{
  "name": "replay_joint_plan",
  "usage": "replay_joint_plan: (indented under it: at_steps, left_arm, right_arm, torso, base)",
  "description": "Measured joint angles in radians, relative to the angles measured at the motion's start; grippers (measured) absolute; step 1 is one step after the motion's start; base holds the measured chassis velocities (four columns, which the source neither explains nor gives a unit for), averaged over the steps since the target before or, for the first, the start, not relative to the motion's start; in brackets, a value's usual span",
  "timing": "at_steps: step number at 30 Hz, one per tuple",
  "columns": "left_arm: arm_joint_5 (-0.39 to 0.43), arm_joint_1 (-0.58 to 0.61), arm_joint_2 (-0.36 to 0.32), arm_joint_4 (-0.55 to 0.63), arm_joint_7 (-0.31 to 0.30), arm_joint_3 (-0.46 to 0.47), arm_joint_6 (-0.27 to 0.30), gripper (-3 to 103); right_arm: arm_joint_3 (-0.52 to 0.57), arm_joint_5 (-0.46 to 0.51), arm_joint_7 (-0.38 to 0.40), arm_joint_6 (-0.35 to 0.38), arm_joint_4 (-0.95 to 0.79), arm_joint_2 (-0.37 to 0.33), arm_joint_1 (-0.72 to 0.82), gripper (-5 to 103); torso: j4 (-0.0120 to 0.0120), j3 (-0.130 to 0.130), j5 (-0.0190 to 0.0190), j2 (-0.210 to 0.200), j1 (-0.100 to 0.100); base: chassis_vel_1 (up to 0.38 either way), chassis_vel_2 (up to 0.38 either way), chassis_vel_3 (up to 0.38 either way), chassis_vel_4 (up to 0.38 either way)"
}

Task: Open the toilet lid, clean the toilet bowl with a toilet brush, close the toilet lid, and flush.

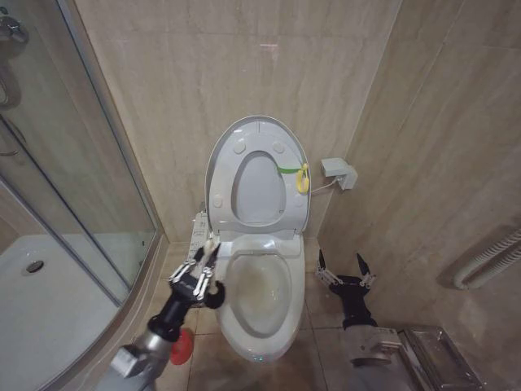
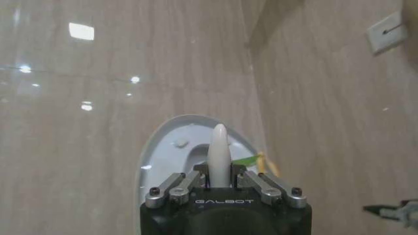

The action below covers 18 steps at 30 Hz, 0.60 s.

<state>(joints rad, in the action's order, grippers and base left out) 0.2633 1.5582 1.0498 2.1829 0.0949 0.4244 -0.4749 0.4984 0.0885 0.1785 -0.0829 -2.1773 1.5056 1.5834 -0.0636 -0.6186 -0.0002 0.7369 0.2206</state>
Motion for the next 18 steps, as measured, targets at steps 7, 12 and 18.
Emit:
replay_joint_plan:
  at_steps: [7,12,18]
  left_arm:
    - [-0.002,0.025,0.054,-0.104,-0.002,0.087,-0.069,22]
    - [-0.007,-0.005,0.087,-0.192,-0.004,0.111,-0.107,22]
    - [-0.014,-0.043,0.111,-0.29,-0.004,0.114,-0.143,22]
  right_arm:
    - [0.0,0.0,0.0,0.0,0.0,0.0,0.0,100]
    - [0.0,0.0,0.0,0.0,0.0,0.0,0.0,100]
    - [0.0,0.0,0.0,0.0,0.0,0.0,0.0,100]
  torso:
    - [-0.0003,0.0,0.0,0.0,0.0]
    - [-0.0003,0.0,0.0,0.0,0.0]
    - [-0.0003,0.0,0.0002,0.0,0.0]
  base:
    - [0.0,0.0,0.0,0.0]
    - [0.0,0.0,0.0,0.0]
    - [0.0,0.0,0.0,0.0]
